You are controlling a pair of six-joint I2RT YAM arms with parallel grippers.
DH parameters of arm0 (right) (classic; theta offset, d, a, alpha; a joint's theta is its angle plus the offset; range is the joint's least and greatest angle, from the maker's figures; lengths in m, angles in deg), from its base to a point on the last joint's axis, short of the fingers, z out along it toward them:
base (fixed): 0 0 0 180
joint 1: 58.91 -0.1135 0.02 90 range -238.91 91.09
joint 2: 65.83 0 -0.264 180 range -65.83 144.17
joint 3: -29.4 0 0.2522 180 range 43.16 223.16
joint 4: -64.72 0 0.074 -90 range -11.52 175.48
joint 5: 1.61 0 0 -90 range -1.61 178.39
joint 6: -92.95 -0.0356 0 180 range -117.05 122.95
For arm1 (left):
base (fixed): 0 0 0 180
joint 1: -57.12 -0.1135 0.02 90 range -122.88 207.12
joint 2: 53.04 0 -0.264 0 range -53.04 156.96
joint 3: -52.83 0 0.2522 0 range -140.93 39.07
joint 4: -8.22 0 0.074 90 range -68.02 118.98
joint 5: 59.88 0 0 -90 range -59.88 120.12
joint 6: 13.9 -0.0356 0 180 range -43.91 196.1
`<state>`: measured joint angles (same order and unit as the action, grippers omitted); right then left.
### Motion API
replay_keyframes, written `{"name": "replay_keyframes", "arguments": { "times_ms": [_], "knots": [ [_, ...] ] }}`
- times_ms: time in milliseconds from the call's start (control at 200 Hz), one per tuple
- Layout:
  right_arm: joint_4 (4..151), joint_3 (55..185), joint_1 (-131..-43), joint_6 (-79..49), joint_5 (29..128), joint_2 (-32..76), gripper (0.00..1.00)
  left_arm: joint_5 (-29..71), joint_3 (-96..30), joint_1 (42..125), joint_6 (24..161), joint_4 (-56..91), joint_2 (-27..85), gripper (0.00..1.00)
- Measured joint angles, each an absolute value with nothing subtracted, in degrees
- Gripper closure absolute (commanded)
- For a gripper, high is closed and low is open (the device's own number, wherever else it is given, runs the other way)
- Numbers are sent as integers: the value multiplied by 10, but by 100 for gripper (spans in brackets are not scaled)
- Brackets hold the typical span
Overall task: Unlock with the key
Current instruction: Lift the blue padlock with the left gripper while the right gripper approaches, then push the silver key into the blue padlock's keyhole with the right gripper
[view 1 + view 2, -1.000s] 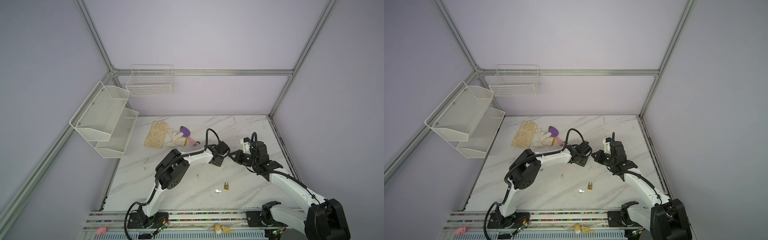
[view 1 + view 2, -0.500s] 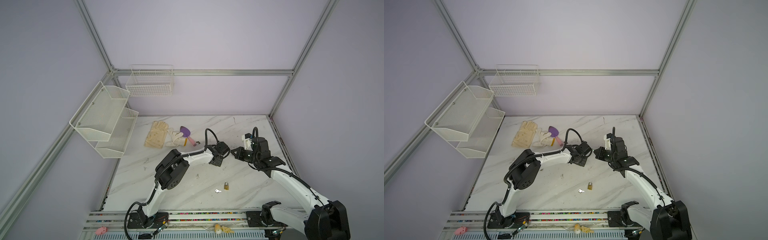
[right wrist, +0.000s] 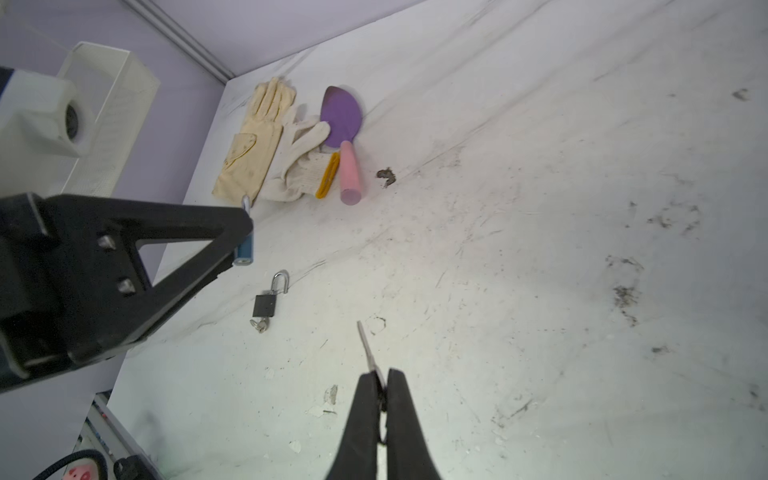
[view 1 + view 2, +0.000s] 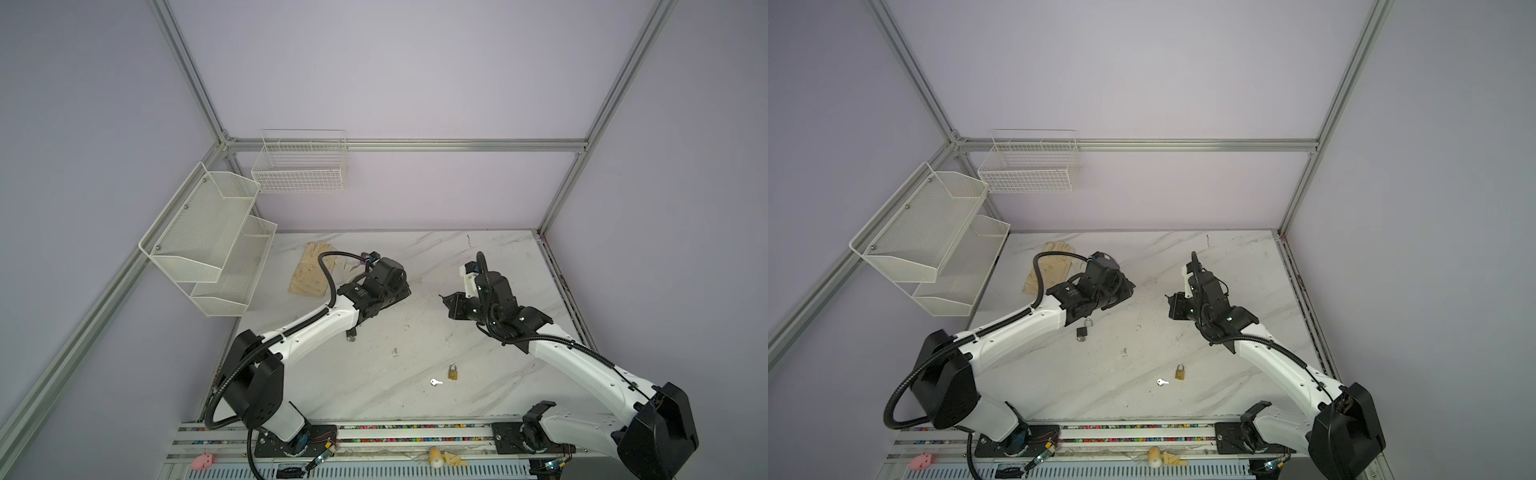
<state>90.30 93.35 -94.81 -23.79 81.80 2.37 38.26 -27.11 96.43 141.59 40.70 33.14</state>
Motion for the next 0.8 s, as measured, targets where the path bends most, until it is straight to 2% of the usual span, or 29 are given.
{"name": "replay_keyframes", "arguments": {
  "times_ms": [155, 375, 800],
  "knots": [
    [861, 938, -1023, -260, 862, 47, 100, 373, -184, 961, 1533, 347, 270, 100],
    [792, 942, -1096, -291, 912, 85, 100, 375, -163, 961, 1621, 327, 241, 100],
    [734, 953, -1107, -325, 932, 124, 100, 378, -146, 961, 1672, 306, 223, 100]
  ]
}}
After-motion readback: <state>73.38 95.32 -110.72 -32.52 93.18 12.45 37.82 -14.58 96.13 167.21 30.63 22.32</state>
